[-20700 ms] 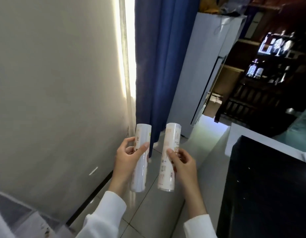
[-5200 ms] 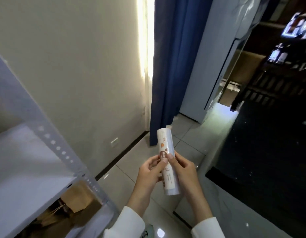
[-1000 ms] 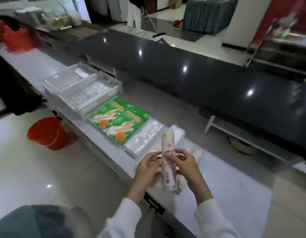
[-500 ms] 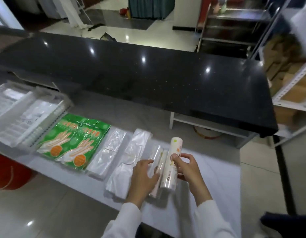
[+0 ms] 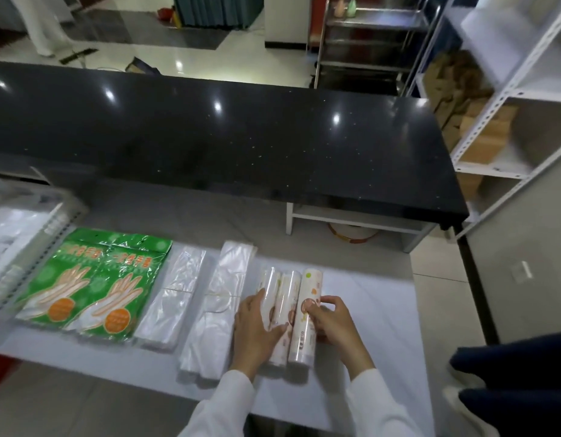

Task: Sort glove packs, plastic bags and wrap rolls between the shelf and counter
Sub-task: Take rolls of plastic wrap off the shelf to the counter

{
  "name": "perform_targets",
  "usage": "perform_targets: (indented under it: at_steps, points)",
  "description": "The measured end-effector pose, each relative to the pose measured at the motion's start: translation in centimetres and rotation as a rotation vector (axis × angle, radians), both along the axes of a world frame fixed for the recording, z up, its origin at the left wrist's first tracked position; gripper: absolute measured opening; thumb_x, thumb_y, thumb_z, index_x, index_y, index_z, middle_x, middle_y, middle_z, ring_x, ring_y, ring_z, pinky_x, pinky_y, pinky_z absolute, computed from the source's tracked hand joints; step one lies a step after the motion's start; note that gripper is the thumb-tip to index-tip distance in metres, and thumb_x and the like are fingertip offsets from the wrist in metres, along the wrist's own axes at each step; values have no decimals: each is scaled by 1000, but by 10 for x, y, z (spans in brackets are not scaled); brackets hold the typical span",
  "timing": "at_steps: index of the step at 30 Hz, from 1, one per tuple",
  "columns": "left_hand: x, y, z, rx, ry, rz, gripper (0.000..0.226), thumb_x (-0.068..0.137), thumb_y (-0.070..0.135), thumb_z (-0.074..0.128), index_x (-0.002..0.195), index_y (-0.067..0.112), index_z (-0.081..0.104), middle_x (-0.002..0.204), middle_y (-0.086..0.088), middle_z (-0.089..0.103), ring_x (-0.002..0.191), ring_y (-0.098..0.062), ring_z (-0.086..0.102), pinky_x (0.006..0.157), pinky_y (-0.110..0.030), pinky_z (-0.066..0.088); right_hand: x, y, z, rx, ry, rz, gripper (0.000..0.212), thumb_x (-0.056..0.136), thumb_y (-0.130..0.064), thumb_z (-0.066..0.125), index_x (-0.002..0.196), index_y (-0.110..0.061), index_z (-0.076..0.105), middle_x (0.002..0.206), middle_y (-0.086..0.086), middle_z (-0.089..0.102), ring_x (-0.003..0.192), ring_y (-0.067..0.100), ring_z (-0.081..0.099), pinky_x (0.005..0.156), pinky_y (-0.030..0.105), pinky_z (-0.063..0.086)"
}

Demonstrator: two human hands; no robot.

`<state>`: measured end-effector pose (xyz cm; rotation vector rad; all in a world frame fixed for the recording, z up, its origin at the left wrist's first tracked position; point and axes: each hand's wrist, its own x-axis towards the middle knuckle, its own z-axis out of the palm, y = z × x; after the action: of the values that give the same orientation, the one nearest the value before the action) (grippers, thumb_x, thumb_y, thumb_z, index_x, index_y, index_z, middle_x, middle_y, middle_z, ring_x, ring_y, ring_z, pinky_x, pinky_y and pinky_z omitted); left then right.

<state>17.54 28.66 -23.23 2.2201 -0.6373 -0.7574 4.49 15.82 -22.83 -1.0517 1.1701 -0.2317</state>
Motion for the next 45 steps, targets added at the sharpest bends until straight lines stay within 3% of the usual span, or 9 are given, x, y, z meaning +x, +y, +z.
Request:
perform_targets:
  at_steps: [5, 8, 11, 20, 25, 29, 32, 37, 45]
  points:
    - [4, 1, -3, 2, -7, -29, 91, 83, 28, 85, 158, 25, 34, 155, -3, 38, 144, -26, 38, 122, -46, 34, 3, 6, -11, -35, 44, 7, 35, 93, -31, 78, 117, -22, 54, 118, 6, 75, 95, 22, 78, 74, 37, 64]
    - [4, 2, -4, 1, -5, -39, 91, 85, 29, 83, 160, 27, 31, 156, -3, 35, 144, -26, 36, 122, -45, 33, 3, 10, -17, -81, 87, 29, 37, 94, -31, 76, 121, -19, 53, 121, 6, 73, 103, 25, 75, 90, 51, 62]
    - [4, 2, -3, -5, 3, -54, 91, 86, 29, 82, 160, 28, 29, 157, -4, 33, 145, -27, 35, 122, -47, 34, 3, 14, -20, -111, 105, 19, 35, 95, -31, 75, 121, -18, 55, 120, 5, 74, 104, 25, 75, 95, 53, 60]
    - [7, 5, -3, 13, 1, -82, 87, 88, 32, 79, 159, 25, 29, 158, -3, 31, 145, -26, 34, 123, -43, 32, 6, 18, -27, -209, 190, -23, 26, 93, -35, 77, 110, -27, 60, 109, -2, 75, 93, 16, 76, 87, 44, 65]
    - [9, 5, -5, -5, 35, -65, 86, 86, 24, 81, 157, 23, 33, 154, -2, 37, 141, -24, 40, 121, -44, 37, 7, 18, -22, -210, 189, -42, 29, 94, -39, 74, 116, -25, 61, 105, -5, 75, 87, 12, 76, 70, 30, 63]
    - [11, 6, -2, -15, 33, -50, 74, 86, 24, 79, 150, 27, 41, 143, 1, 47, 134, -22, 46, 116, -46, 43, 8, 15, -20, -222, 227, -106, 27, 100, -48, 63, 112, -23, 64, 108, 0, 73, 98, 22, 73, 84, 41, 62]
    - [13, 6, 0, -21, 28, -55, 69, 88, 24, 76, 149, 26, 44, 143, 3, 47, 133, -20, 46, 116, -46, 43, 7, 12, -12, -232, 210, -156, 27, 104, -50, 56, 105, -24, 63, 104, 2, 72, 93, 22, 72, 68, 31, 58]
    - [18, 4, 2, -26, 37, -61, 58, 93, 27, 72, 146, 25, 47, 144, 5, 45, 132, -18, 45, 115, -42, 43, 4, 6, -5, -231, 138, -223, 19, 104, -40, 60, 101, -22, 66, 100, 3, 73, 89, 24, 75, 73, 37, 63]
    - [35, 0, 14, -111, 54, -37, 34, 96, 18, 69, 124, 34, 59, 123, 17, 50, 121, -12, 54, 97, -25, 44, -1, -4, 6, -247, -8, -242, 9, 103, -25, 63, 105, -21, 72, 94, 3, 78, 84, 22, 77, 64, 26, 60]
